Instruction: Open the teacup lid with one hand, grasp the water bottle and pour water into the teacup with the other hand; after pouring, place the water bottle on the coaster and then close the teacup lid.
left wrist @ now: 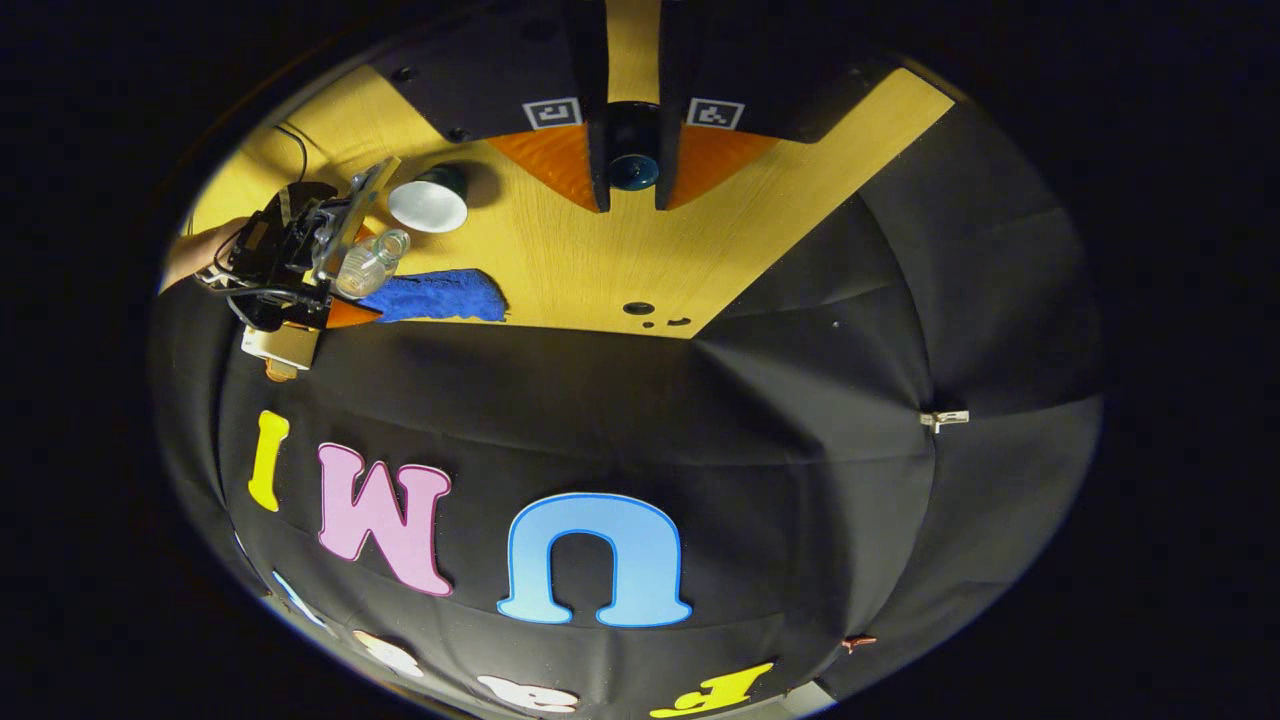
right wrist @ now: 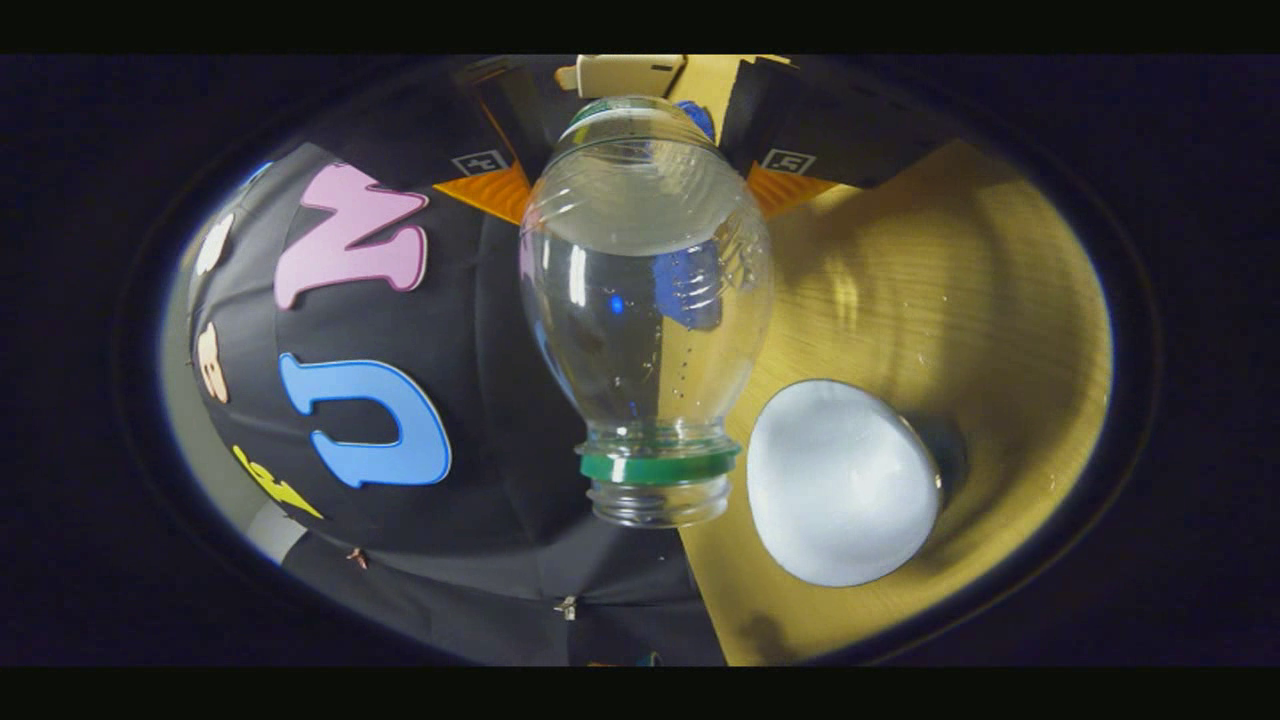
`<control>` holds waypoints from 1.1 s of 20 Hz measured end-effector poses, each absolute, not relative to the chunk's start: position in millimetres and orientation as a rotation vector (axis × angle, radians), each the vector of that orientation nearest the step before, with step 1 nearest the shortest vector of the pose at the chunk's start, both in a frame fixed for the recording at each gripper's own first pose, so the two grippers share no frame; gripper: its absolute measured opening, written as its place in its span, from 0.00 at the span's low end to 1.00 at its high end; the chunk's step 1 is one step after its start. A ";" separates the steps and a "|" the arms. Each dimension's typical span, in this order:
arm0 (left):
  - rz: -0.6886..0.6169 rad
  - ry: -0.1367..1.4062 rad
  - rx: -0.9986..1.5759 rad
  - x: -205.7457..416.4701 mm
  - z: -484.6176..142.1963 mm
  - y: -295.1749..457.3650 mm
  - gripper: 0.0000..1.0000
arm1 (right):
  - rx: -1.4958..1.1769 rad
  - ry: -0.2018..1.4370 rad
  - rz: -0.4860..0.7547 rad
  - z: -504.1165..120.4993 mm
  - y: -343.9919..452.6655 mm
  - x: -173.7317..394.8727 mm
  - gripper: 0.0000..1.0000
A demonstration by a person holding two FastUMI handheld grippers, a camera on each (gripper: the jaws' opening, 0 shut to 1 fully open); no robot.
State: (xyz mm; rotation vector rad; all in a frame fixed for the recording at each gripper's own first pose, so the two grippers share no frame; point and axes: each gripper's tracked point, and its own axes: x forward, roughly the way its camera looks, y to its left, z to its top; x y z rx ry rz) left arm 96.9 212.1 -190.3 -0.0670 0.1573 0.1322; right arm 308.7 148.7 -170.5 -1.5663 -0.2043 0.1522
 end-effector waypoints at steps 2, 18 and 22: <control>0.140 0.156 -0.069 97.1 -190.4 214.4 0.27 | -1.580 -0.211 0.150 -166.6 146.3 311.8 0.75; 0.160 0.172 -0.089 83.1 -202.6 215.3 0.24 | -1.714 -0.316 0.170 -165.5 159.2 315.2 0.75; 0.156 0.180 -0.104 79.2 -206.1 210.2 0.24 | -1.757 -0.346 0.168 -160.3 159.8 319.1 0.75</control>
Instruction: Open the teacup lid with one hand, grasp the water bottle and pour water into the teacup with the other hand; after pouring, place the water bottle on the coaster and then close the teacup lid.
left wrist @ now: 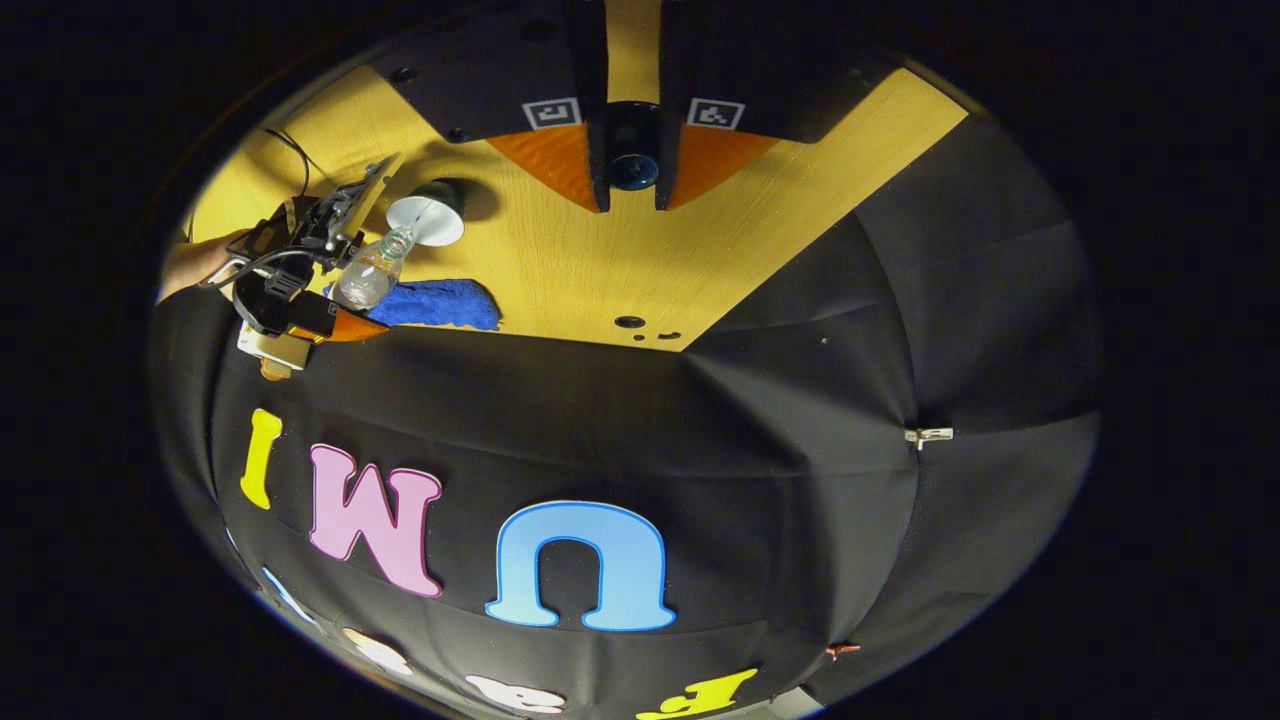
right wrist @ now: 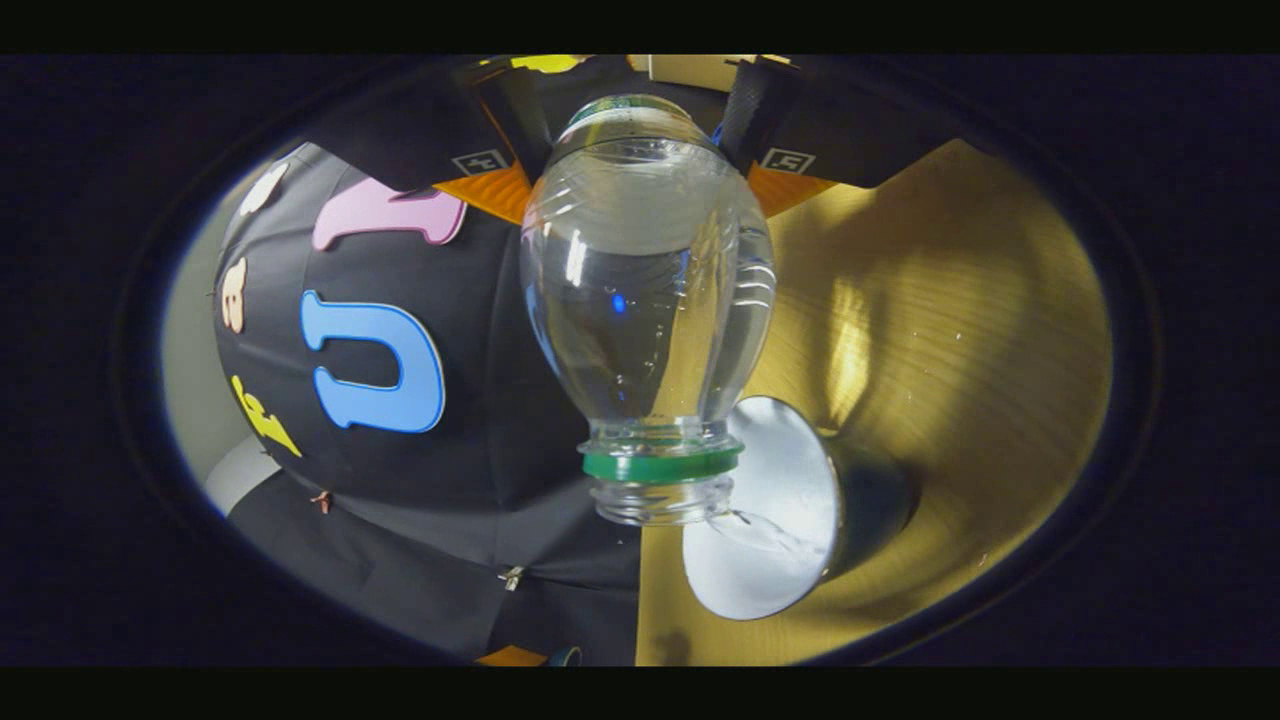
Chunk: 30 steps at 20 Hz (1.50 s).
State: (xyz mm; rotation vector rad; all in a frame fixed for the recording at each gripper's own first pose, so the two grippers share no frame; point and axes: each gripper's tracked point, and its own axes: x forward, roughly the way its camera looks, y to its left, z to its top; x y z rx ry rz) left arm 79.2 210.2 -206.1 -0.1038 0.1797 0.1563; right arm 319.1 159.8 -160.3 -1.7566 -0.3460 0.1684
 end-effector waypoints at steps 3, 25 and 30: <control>0.149 0.183 -0.106 77.7 -208.6 206.1 0.21 | -1.781 -0.361 0.167 -159.1 159.6 318.9 0.75; 0.138 0.133 -0.038 79.2 -193.3 208.7 0.24 | -1.987 -0.582 0.137 -133.4 177.8 322.1 0.75; 0.137 0.128 -0.043 75.1 -191.4 201.0 0.24 | -2.032 -0.641 0.168 -128.3 188.5 320.2 0.75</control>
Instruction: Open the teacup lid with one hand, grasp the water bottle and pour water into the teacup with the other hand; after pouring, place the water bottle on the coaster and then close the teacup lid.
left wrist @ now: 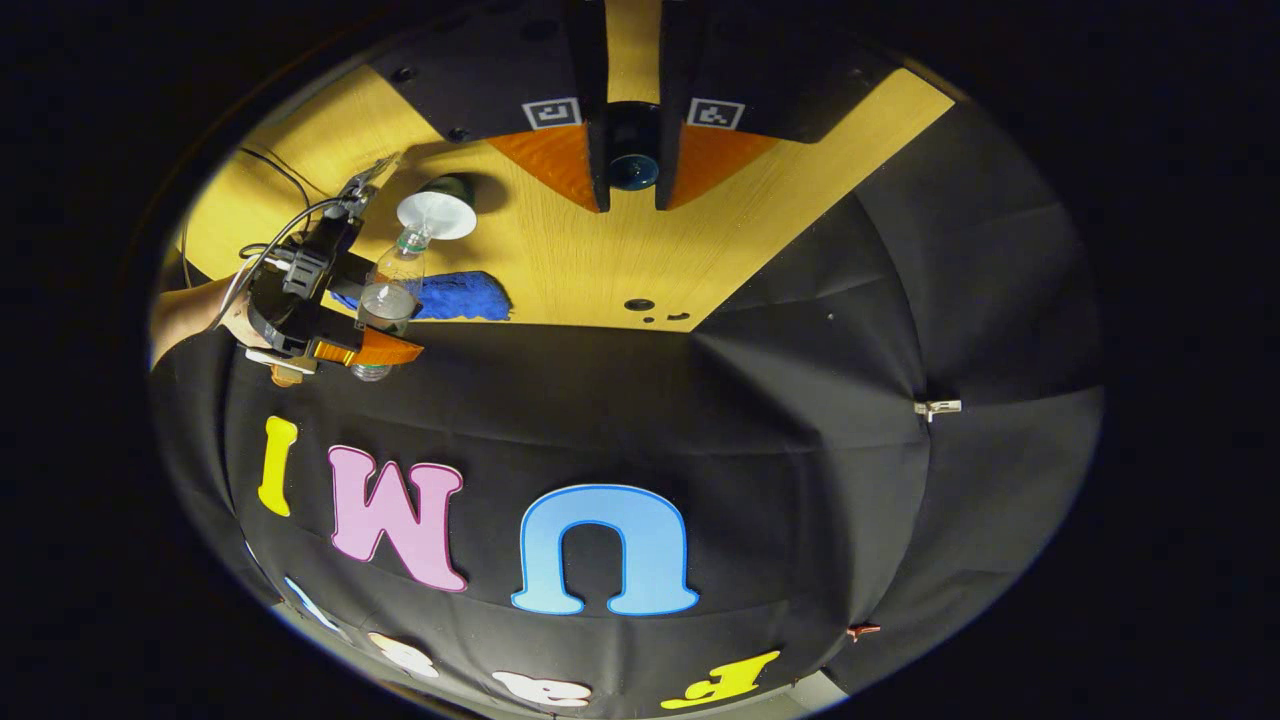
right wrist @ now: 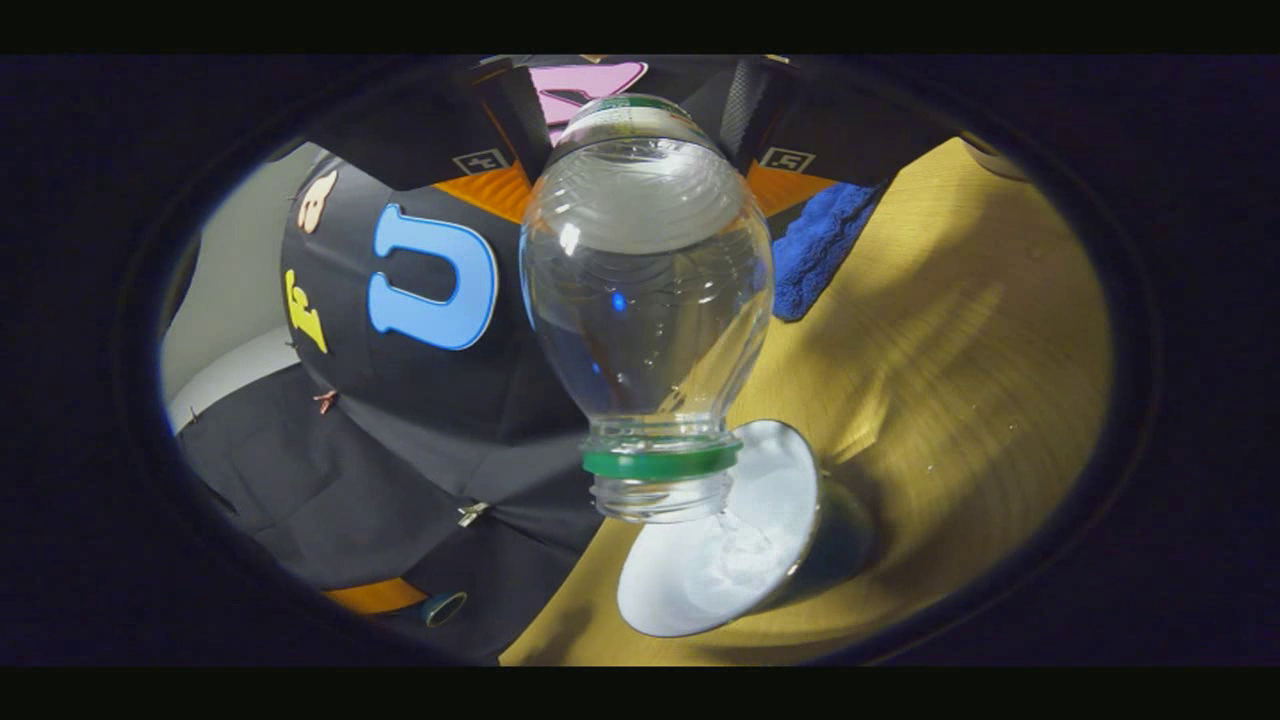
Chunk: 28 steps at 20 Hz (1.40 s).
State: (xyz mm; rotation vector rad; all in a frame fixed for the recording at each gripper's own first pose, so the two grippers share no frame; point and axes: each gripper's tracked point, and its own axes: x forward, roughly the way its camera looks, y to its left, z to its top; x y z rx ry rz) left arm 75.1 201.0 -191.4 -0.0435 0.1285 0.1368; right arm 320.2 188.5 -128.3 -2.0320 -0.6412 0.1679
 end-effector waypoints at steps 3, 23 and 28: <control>0.136 0.135 -0.039 73.4 -195.4 196.2 0.21 | -2.042 -0.664 0.175 -127.6 190.9 320.1 0.75; 0.180 0.133 -0.055 67.2 -187.8 179.3 0.24 | -1.963 -0.655 0.185 -119.8 189.7 319.4 0.75; 0.182 0.130 -0.068 65.0 -183.0 168.7 0.24 | -1.748 -0.502 0.127 -88.9 166.4 320.9 0.75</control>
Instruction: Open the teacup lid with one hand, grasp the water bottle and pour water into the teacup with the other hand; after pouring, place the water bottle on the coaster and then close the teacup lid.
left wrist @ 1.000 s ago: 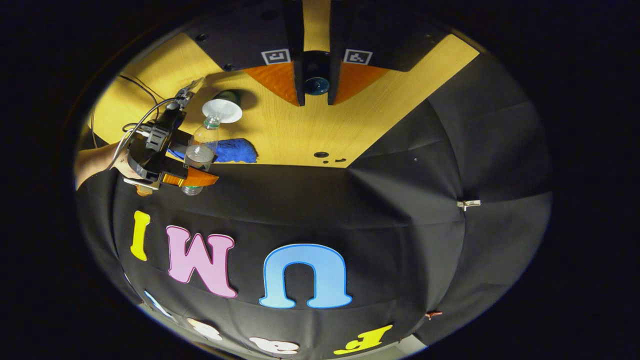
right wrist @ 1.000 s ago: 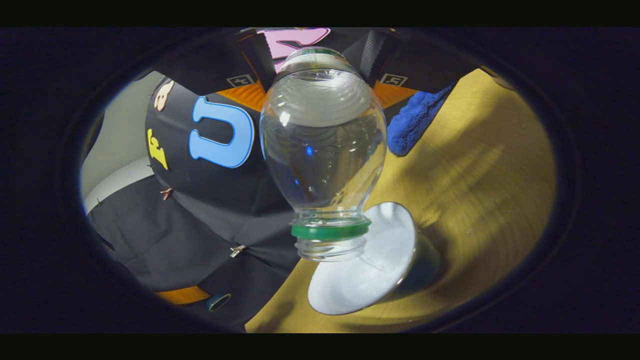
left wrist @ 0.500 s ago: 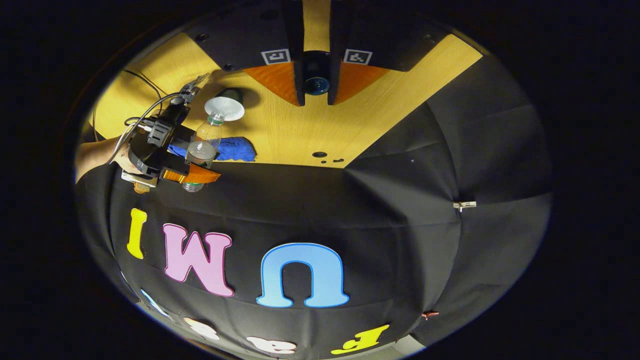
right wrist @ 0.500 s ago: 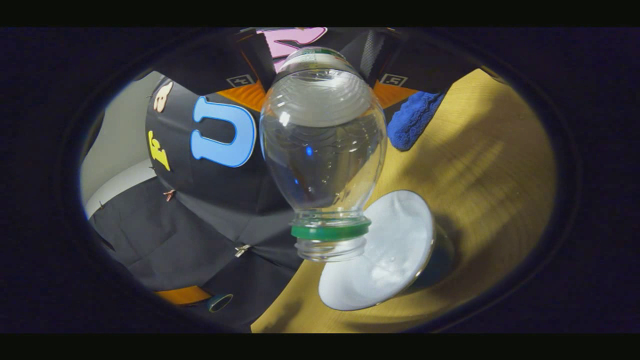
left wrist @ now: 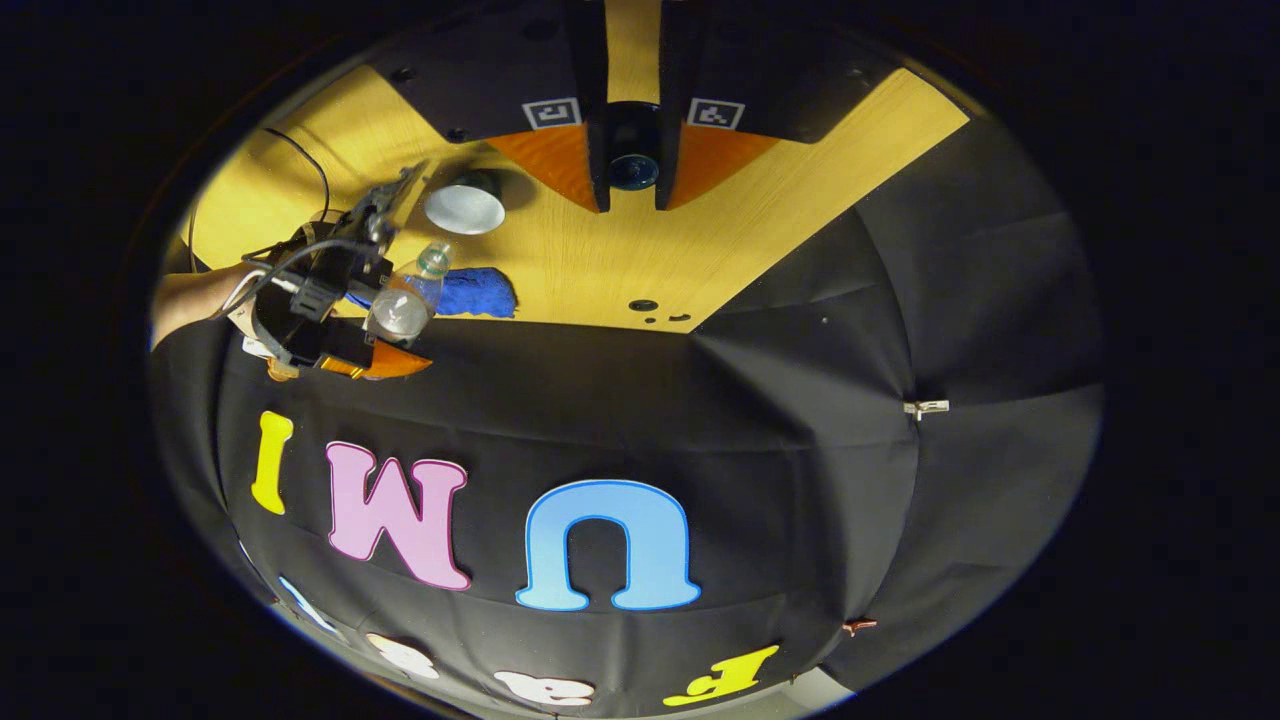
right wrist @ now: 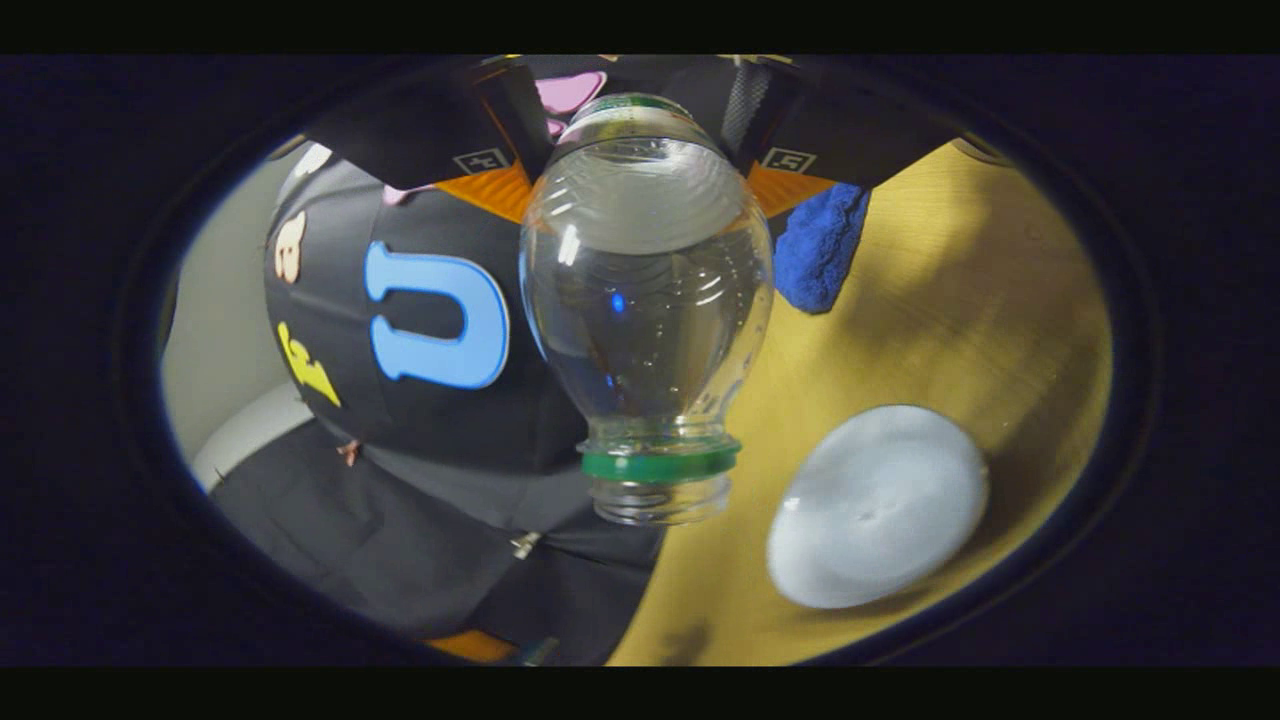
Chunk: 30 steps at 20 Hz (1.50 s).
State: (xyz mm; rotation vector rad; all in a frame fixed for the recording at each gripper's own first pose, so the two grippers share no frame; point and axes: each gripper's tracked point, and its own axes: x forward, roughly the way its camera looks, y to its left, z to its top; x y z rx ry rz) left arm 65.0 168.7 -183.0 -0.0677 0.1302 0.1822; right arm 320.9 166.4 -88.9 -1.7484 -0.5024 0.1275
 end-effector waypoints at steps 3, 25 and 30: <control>0.181 0.131 -0.081 65.4 -179.0 159.4 0.21 | -1.462 -0.308 0.100 -91.6 131.3 316.3 0.72; 0.060 0.143 -0.102 94.4 -188.3 74.6 0.24 | -0.073 0.055 0.144 -142.8 26.1 271.0 0.76; 0.058 0.148 -0.109 96.8 -190.7 65.4 0.24 | -0.017 0.072 0.151 -160.3 24.6 279.9 0.77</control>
